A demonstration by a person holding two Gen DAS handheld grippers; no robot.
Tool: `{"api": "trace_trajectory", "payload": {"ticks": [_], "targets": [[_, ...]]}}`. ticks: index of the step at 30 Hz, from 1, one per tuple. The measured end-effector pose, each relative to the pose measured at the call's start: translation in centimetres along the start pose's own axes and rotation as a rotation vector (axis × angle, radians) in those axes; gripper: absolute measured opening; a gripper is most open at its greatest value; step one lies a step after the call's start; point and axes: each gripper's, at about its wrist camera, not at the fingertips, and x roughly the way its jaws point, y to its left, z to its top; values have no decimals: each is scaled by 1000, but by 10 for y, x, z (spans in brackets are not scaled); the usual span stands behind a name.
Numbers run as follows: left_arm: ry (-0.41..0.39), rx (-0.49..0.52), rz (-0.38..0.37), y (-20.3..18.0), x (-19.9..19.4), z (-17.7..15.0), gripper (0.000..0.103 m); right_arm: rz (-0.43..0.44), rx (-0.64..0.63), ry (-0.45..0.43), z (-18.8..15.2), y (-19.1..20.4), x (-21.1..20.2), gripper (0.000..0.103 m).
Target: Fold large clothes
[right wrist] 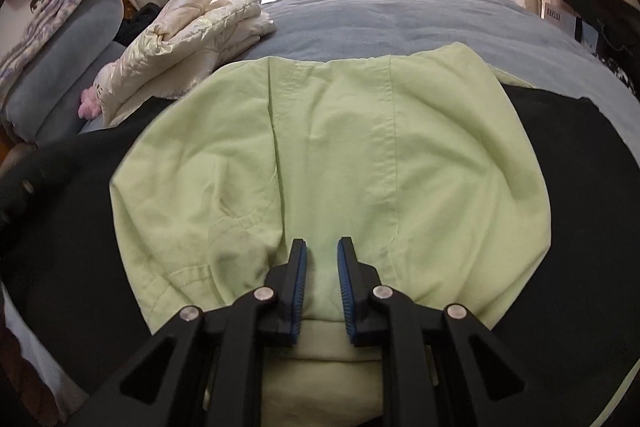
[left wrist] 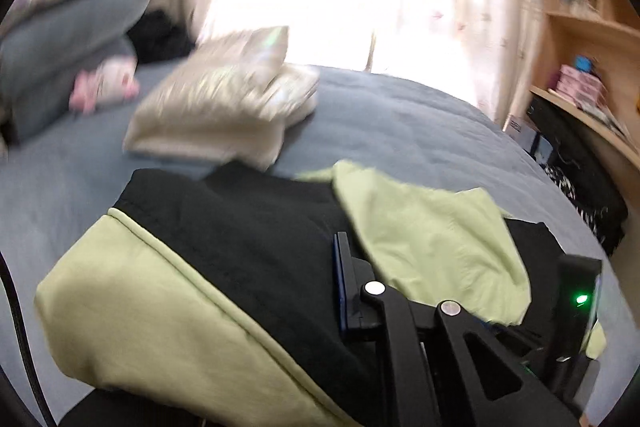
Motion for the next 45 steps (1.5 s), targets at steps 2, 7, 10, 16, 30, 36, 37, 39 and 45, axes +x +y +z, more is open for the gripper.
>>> {"api": "trace_trajectory", "payload": {"ticks": [2, 7, 10, 16, 30, 36, 37, 39, 45], "targets": [[-23, 46, 4, -19, -2, 6, 7, 29, 26, -7, -1, -6, -1, 16], [-35, 117, -17, -64, -2, 33, 6, 114, 111, -11, -2, -22, 0, 16], [-36, 189, -43, -107, -3, 40, 6, 154, 162, -7, -4, -29, -1, 16], [-29, 399, -118, -210, -4, 33, 7, 338, 392, 112, -10, -67, -14, 15], [238, 723, -232, -331, 30, -88, 8, -247, 693, -70, -76, -258, -174, 16], [244, 721, -235, -332, 29, -88, 9, -217, 732, -65, -86, -268, -175, 16], [253, 711, -243, -328, 29, -88, 9, -216, 730, -65, -88, -268, -178, 16], [276, 701, -254, -326, 30, -87, 16, -217, 729, -64, -90, -268, -181, 16], [333, 707, -348, -316, 3, -98, 77, -210, 740, -63, -82, -274, -175, 17]]}}
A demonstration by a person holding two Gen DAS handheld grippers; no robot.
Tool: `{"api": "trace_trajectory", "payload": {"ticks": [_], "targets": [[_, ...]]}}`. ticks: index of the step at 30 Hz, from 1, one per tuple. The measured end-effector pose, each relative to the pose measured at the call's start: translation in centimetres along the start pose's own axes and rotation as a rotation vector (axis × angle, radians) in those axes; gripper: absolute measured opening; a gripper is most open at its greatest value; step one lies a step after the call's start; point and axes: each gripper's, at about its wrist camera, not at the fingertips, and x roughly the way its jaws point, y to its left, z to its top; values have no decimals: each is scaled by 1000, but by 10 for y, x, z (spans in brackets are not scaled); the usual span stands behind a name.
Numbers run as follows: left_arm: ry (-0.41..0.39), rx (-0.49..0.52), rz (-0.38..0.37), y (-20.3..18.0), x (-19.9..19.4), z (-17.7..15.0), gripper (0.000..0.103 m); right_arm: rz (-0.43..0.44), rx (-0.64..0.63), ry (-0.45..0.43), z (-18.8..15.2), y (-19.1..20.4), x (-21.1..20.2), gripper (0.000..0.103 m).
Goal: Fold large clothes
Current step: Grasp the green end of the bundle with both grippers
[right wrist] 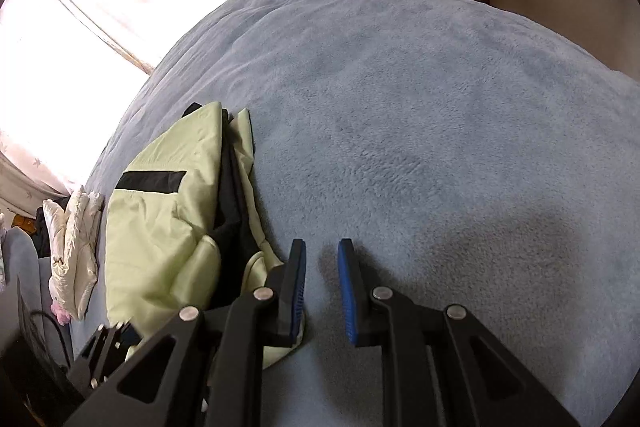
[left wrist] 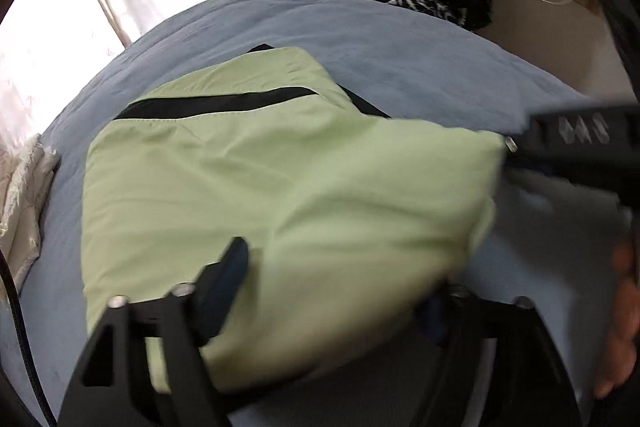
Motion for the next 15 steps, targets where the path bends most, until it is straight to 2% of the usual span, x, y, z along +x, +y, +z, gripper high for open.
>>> {"api": "trace_trajectory", "payload": {"ticks": [2, 4, 6, 8, 10, 12, 15], "targets": [[-13, 22, -3, 0, -15, -10, 77, 15, 3, -7, 0, 2, -5, 20], [-25, 15, -8, 7, -32, -21, 77, 44, 5, -19, 1, 6, -11, 31], [-42, -27, -14, 23, -49, -29, 77, 77, 5, -33, 2, 12, -19, 33], [-56, -89, -14, 42, -62, -32, 77, 140, 2, -33, 4, 20, -27, 36], [-65, -191, -12, 73, -72, -40, 77, 214, 13, -5, 7, 26, -28, 40], [-57, -299, -20, 106, -74, -48, 77, 287, 36, 52, 11, 31, -23, 41], [-11, -430, -33, 142, -64, -58, 77, 331, 56, 147, 15, 38, -7, 41]]}}
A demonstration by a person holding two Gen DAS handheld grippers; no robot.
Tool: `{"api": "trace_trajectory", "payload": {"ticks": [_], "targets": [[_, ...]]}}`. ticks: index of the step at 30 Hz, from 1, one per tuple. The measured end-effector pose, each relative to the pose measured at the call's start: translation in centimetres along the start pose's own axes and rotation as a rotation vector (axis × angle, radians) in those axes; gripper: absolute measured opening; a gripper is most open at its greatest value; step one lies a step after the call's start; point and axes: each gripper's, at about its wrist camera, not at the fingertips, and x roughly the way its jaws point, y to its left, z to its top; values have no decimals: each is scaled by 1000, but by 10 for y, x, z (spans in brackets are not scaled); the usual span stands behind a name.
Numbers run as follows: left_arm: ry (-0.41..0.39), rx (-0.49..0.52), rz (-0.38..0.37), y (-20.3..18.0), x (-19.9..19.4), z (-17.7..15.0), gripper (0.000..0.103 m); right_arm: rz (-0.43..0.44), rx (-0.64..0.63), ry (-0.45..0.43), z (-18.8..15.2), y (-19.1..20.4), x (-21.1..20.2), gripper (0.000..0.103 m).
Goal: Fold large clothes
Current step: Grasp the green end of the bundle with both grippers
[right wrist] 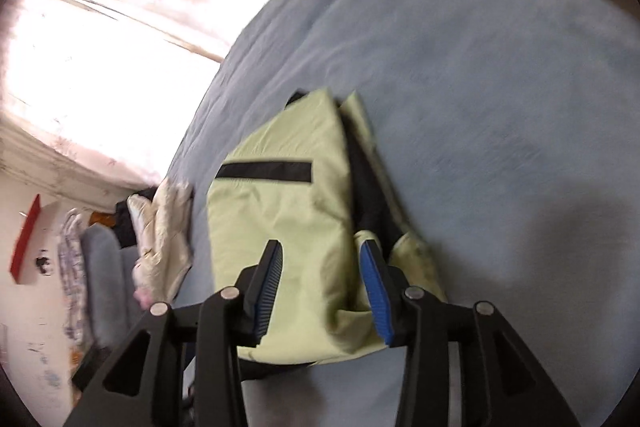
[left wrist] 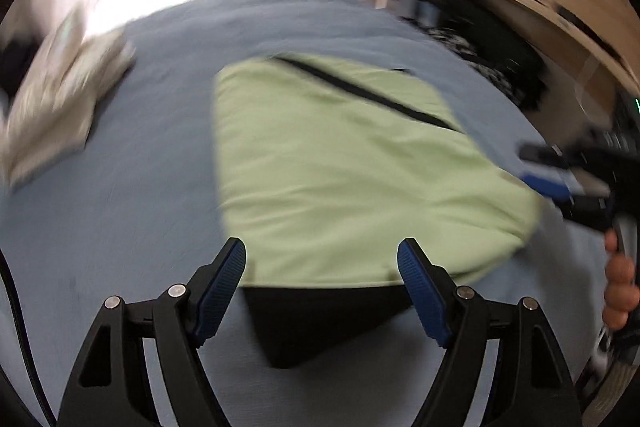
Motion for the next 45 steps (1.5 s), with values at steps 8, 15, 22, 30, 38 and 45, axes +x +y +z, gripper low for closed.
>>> {"api": "trace_trajectory", "payload": {"ticks": [8, 15, 22, 30, 38, 45], "targets": [[93, -137, -72, 46, 36, -9, 75, -82, -32, 157, 1, 4, 45, 41], [106, -107, -92, 40, 47, 0, 65, -83, -90, 193, 10, 7, 76, 6], [103, -54, -50, 27, 54, -15, 63, -109, -230, 33, -9, 7, 38, 3], [154, -76, -116, 37, 54, -4, 65, -91, -162, 102, -5, 6, 50, 29], [139, -124, -148, 60, 72, 42, 67, -87, -150, 107, 51, 29, 91, 46], [150, -124, -124, 65, 99, 68, 71, -91, -204, 84, 82, 38, 126, 43]]}}
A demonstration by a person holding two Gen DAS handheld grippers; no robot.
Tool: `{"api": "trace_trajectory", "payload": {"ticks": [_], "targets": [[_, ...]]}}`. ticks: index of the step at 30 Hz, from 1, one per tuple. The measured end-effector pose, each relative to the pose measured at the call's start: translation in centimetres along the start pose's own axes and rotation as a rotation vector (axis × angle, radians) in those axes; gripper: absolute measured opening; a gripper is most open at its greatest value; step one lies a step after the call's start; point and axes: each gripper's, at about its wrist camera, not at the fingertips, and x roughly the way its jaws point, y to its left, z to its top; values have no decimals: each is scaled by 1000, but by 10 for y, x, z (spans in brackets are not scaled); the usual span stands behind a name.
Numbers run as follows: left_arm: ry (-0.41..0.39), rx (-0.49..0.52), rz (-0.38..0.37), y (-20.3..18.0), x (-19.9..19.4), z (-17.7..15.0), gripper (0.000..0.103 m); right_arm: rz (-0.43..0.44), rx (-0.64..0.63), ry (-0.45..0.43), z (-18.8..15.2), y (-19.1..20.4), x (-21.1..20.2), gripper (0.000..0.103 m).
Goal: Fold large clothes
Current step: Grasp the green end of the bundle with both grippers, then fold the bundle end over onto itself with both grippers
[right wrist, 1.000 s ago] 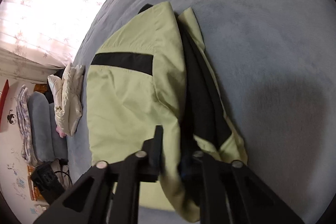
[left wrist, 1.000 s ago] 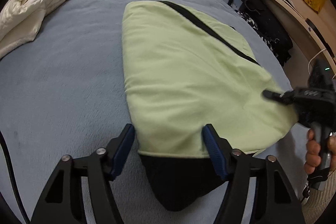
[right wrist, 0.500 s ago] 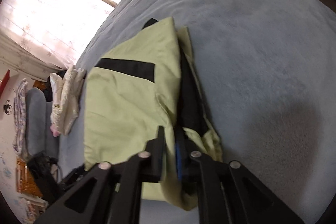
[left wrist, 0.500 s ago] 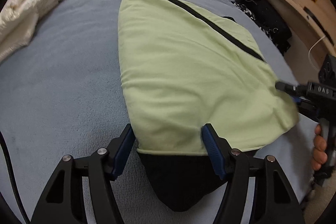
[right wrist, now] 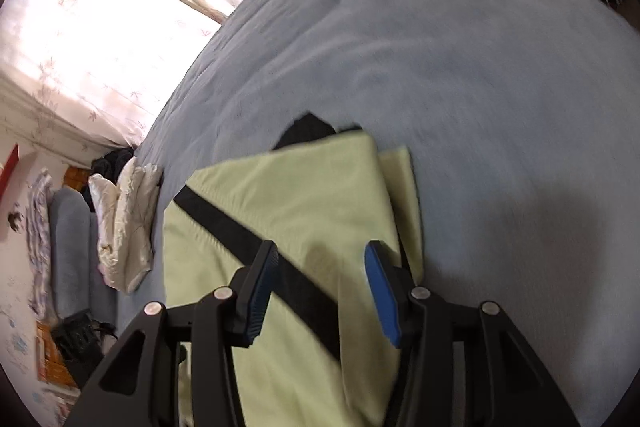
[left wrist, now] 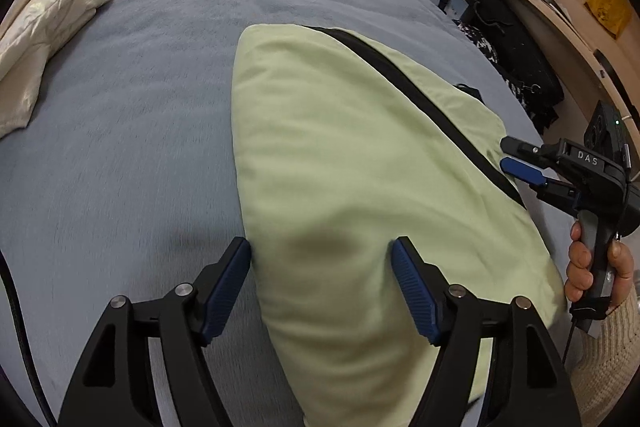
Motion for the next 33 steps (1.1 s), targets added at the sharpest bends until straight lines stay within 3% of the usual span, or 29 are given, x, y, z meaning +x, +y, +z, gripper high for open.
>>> {"api": "trace_trajectory", "payload": {"ticks": [3, 5, 8, 13, 21, 27, 29, 30, 31, 33], "targets": [[1, -18, -7, 3, 2, 5, 72, -35, -11, 42, 9, 4, 8, 42], [-3, -10, -9, 5, 1, 2, 72, -3, 21, 20, 14, -5, 0, 42], [-4, 0, -6, 4, 2, 4, 72, -34, 37, -22, 18, -18, -10, 43], [-3, -8, 4, 3, 4, 5, 74, -47, 27, 2, 18, -29, -4, 43], [-12, -11, 15, -2, 8, 4, 74, 40, -155, -35, 17, 14, -8, 38], [-22, -6, 27, -5, 9, 2, 75, -85, -186, 8, 20, 11, 13, 38], [-20, -8, 26, -5, 9, 2, 75, -92, -183, 15, 19, 7, 18, 28], [-19, -9, 26, -5, 10, 2, 75, -102, -193, 20, 18, 6, 21, 12], [-18, -7, 28, -4, 10, 3, 75, -106, -211, 25, 16, 7, 22, 6], [-13, -4, 32, -5, 9, 4, 75, -116, -271, 12, 13, 16, 19, 4]]}}
